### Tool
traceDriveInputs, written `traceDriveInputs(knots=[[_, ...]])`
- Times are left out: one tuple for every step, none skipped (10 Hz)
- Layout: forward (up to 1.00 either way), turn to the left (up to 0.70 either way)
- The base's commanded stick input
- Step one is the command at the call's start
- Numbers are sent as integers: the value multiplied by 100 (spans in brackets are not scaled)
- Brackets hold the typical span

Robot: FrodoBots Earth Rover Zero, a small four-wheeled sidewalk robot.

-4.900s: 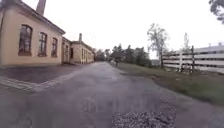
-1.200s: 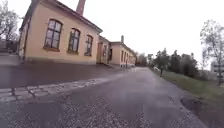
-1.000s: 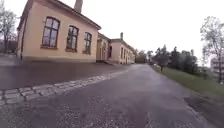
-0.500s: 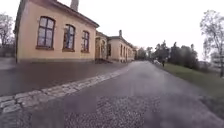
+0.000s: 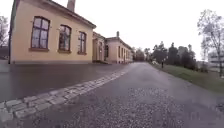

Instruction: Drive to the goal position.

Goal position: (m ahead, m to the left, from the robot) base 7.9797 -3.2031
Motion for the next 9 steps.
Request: traceDriveInputs(knots=[[100, -40], [100, -18], [100, 0], [100, 0], [100, 0], [100, 0], [100, 0], [100, 0], [100, 0]])
